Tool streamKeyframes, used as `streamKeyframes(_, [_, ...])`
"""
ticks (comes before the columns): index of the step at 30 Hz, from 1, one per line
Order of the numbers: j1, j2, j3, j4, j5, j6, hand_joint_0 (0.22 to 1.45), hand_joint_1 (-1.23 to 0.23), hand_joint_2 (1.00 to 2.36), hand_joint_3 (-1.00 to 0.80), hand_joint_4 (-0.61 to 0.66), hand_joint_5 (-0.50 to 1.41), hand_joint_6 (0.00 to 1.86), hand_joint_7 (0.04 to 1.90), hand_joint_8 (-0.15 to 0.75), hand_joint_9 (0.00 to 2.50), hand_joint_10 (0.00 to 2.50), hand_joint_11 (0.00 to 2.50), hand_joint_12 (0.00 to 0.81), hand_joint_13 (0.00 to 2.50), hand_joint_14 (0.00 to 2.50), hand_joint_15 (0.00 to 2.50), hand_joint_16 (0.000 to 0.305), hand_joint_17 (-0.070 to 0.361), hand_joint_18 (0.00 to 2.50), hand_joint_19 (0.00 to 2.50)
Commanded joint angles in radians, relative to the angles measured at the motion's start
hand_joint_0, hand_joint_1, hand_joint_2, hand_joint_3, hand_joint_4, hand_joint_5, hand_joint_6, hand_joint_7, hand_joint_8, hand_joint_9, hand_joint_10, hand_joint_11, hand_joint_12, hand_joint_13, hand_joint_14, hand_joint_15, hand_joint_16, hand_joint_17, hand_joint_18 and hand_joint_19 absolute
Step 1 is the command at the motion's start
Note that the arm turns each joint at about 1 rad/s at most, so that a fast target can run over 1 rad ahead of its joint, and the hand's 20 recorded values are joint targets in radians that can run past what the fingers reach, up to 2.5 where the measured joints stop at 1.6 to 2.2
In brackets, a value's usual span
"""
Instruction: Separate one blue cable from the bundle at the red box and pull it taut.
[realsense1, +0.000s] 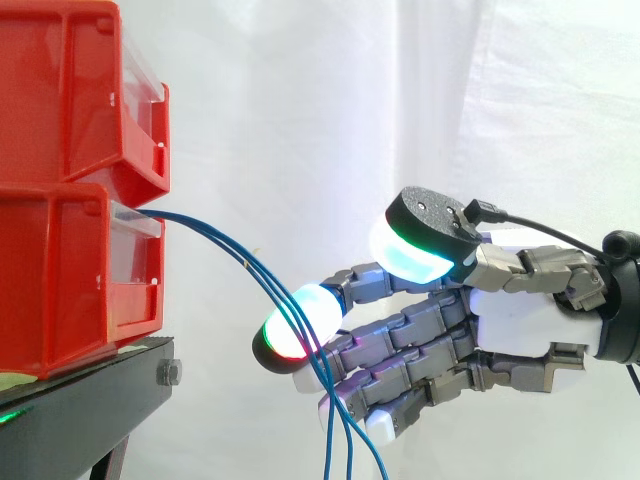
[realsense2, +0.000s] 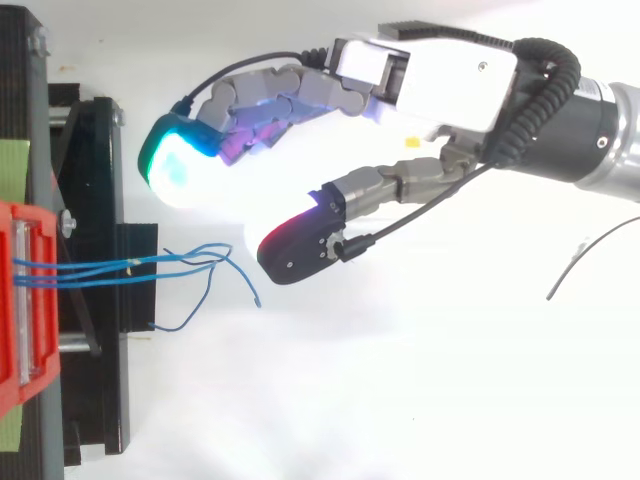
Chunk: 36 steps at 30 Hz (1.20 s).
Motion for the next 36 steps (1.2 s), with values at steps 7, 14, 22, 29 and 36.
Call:
streamKeyframes(7, [0.002, -0.030, 0.015, 0.013, 0.001, 0.039, 0.51, -0.55, 1.00, -0.47, 0.24, -0.17, 0.50, 0.87, 0.318, 0.60, 0.01, 0.36, 0.346, 0.65, 0.01, 0.36, 0.042, 0.096, 0.63, 0.53])
streamKeyframes(14, [0.013, -0.033, 0.027, 0.018, 0.002, 0.054, 0.51, -0.55, 1.00, -0.47, 0.25, -0.17, 0.50, 0.87, 0.319, 0.60, 0.01, 0.36, 0.349, 0.65, 0.01, 0.36, 0.043, 0.096, 0.63, 0.53])
streamKeyframes(22, [0.020, -0.035, 0.027, 0.034, -0.001, 0.052, 0.51, -0.55, 1.00, -0.47, 0.25, -0.17, 0.50, 0.88, 0.318, 0.60, 0.01, 0.37, 0.348, 0.65, 0.01, 0.37, 0.043, 0.097, 0.64, 0.53])
streamKeyframes(29, [0.022, -0.049, 0.027, 0.050, -0.001, 0.056, 0.51, -0.55, 1.00, -0.47, 0.25, -0.17, 0.50, 0.88, 0.318, 0.61, 0.01, 0.37, 0.349, 0.66, 0.01, 0.37, 0.043, 0.097, 0.64, 0.54])
streamKeyframes(36, [0.014, -0.110, 0.085, 0.048, -0.044, 0.140, 0.51, -0.54, 1.00, -0.47, 0.25, -0.17, 0.50, 0.88, 0.317, 0.60, 0.01, 0.36, 0.351, 0.66, 0.01, 0.37, 0.043, 0.097, 0.64, 0.54])
